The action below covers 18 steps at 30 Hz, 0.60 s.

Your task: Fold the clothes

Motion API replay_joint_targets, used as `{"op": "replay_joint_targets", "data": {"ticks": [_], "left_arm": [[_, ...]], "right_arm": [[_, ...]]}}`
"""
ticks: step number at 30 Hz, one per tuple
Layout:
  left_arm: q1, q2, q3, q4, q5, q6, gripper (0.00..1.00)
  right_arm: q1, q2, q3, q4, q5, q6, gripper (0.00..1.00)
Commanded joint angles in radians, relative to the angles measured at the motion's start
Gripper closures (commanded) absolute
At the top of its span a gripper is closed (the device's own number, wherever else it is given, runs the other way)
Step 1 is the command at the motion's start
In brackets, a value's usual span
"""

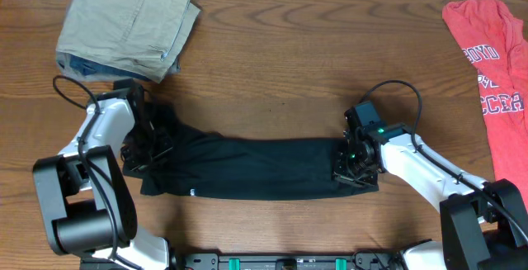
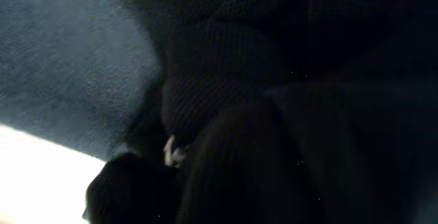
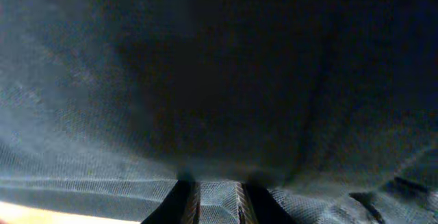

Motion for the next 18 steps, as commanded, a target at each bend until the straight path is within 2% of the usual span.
{"op": "replay_joint_targets", "data": {"ticks": [1,7,10,15,17,18], "left_arm": [[0.006,-0.068,-0.005,-0.023,-0.031,-0.015,0.94],[0.006,-0.233,-0.005,-0.053,-0.031,-0.015,0.94],[0.006,-0.317,-0.005,-0.071,-0.03,-0.016,0.94],[0.005,-0.422,-0.005,-0.12,-0.029,-0.015,0.93],[0.005,-0.442,-0.005,-0.132,-0.029,-0.015,0.86],[0.005,-0.446,-0.005,-0.138,-0.029,-0.015,0.73]], "right_arm": [[-0.025,0.001,-0.005,0.0,0.083,0.057,0.83],[-0.153,0.001,-0.005,-0.068,0.155,0.05,0.87],[-0.247,0.001,-0.005,-0.083,0.154,0.002,0.93],[-0.413,0.001,0.003,-0.092,0.143,-0.102,0.92],[-0.468,0.001,0.019,-0.109,0.114,-0.151,0.88],[-0.489,0.001,0.03,-0.121,0.103,-0.169,0.86]]}}
